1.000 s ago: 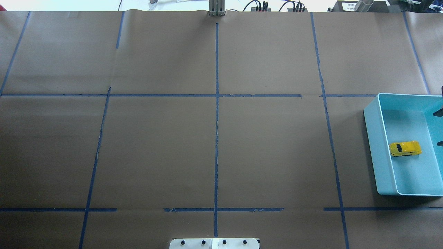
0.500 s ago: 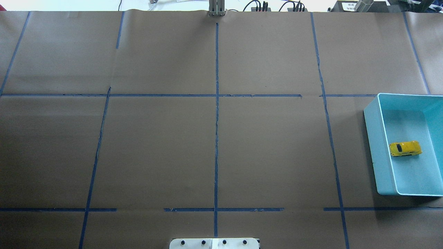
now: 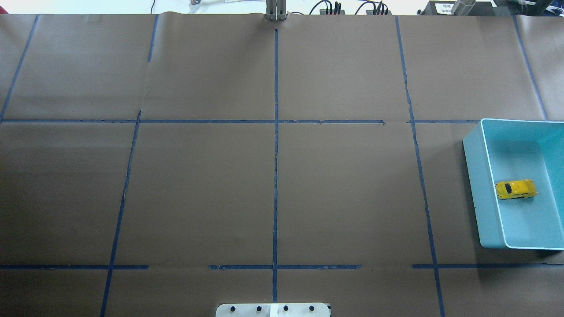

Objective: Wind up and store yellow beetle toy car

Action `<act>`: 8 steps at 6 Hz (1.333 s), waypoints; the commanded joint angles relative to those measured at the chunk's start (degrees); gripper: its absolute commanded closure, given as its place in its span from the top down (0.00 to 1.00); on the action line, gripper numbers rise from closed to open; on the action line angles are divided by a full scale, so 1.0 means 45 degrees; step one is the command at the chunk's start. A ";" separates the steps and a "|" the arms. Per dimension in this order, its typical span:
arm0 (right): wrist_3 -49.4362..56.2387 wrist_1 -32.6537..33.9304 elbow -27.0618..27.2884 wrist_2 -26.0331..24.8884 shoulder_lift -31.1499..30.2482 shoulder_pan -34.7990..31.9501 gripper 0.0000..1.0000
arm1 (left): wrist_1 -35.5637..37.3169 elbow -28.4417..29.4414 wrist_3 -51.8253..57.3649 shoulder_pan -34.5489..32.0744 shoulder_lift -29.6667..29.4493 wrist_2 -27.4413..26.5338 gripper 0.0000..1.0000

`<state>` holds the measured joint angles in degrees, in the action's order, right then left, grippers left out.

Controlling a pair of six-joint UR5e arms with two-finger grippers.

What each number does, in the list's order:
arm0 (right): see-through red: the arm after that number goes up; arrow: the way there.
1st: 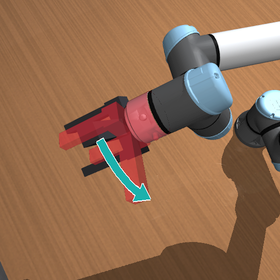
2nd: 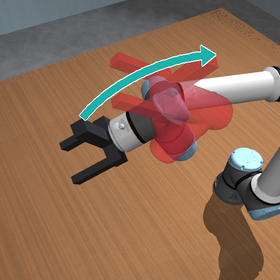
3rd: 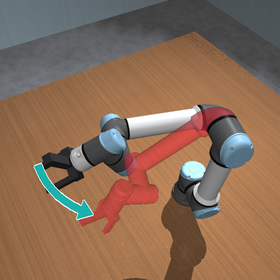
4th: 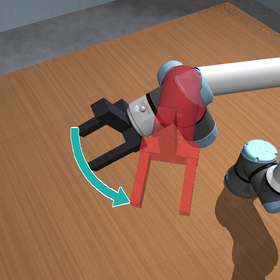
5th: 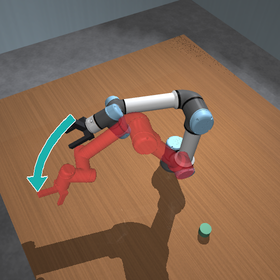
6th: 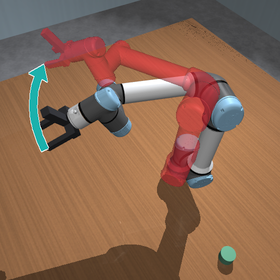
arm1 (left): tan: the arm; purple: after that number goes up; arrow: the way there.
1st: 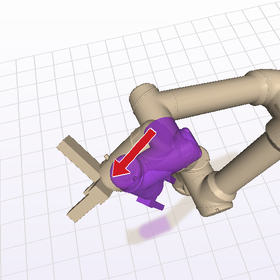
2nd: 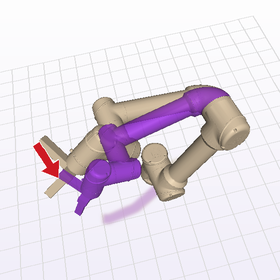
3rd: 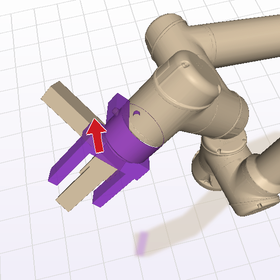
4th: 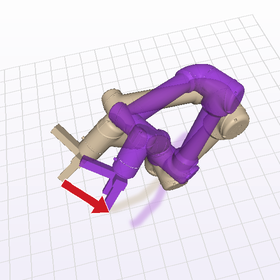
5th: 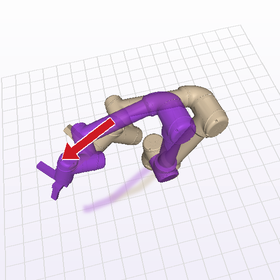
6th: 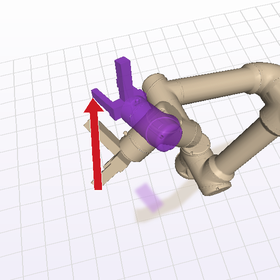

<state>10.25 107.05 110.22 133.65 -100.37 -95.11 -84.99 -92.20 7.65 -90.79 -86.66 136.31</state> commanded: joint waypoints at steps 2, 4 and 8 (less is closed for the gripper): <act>-0.0949 -0.0155 -0.0817 -0.0090 0.0018 -0.0056 1.00 | 0.0000 0.0000 -0.0001 0.0000 0.0000 -0.0018 1.00; -0.0968 -0.1110 -0.1519 -0.0422 0.0037 -0.0036 1.00 | 0.0000 0.0019 0.0018 0.0000 0.0000 -0.0057 1.00; -0.0968 -0.1231 -0.1777 -0.0403 0.0039 -0.0036 1.00 | 0.0000 0.0019 0.0058 0.0000 -0.0020 -0.0077 1.00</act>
<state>5.92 101.53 102.41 131.86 -100.18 -95.27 -84.99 -92.11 7.90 -90.79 -86.75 136.01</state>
